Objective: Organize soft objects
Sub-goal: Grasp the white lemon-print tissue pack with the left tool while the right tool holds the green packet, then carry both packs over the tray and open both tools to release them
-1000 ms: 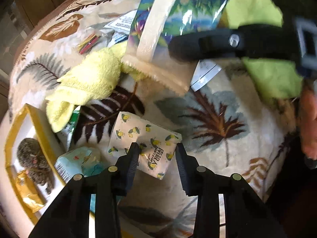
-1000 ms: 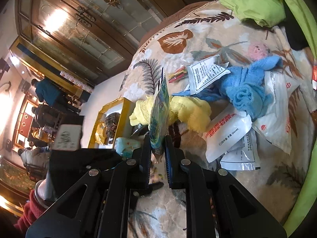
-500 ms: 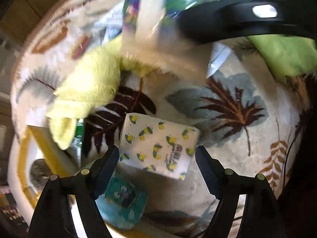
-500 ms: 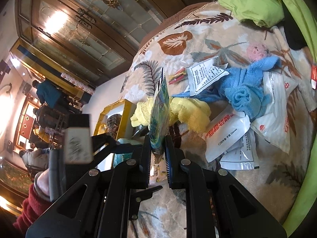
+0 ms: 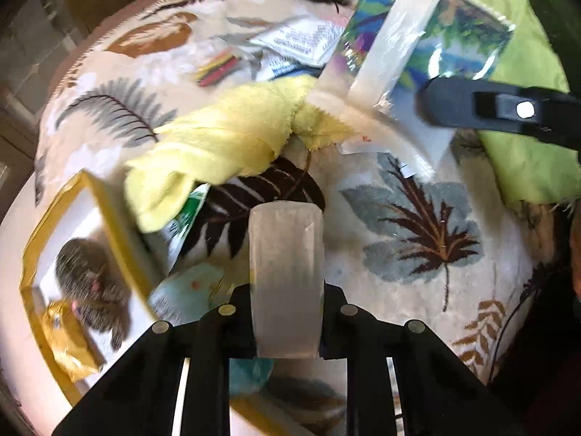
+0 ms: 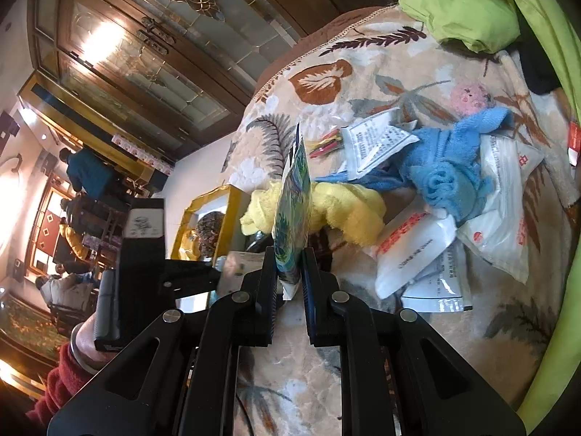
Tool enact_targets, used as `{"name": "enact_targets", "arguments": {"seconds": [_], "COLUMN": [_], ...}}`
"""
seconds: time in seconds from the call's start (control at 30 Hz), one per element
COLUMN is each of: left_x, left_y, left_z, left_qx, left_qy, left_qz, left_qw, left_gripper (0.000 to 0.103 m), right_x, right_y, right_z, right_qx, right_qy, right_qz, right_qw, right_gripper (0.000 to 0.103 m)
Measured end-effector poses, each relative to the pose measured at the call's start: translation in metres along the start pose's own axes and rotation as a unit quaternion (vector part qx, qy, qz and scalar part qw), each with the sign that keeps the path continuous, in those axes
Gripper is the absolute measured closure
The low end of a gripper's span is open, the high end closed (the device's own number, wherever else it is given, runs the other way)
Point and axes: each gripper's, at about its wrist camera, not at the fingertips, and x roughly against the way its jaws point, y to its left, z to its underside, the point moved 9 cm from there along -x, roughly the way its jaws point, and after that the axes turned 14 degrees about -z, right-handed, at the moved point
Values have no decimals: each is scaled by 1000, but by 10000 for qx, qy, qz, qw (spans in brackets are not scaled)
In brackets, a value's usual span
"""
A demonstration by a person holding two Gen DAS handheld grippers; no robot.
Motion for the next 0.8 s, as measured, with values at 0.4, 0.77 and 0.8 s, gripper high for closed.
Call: {"name": "enact_targets", "arguments": {"seconds": [0.4, 0.77, 0.8], "left_x": [73, 3, -1], "left_y": [124, 213, 211], "left_z": [38, 67, 67], "left_qx": [1317, 2725, 2820], "left_qy": [-388, 244, 245], "left_qz": [-850, -1760, -1684], "left_qw": [9869, 9456, 9442], "left_gripper": [82, 79, 75], "right_x": [-68, -182, -184], "right_y": [82, 98, 99], "right_z": [-3, 3, 5], "right_qx": [713, 1191, 1143], "right_qy": [538, 1363, 1423], "right_qz": [-433, 20, -67], "right_qw": [9951, 9835, 9832], "right_gripper": [91, 91, 91]}}
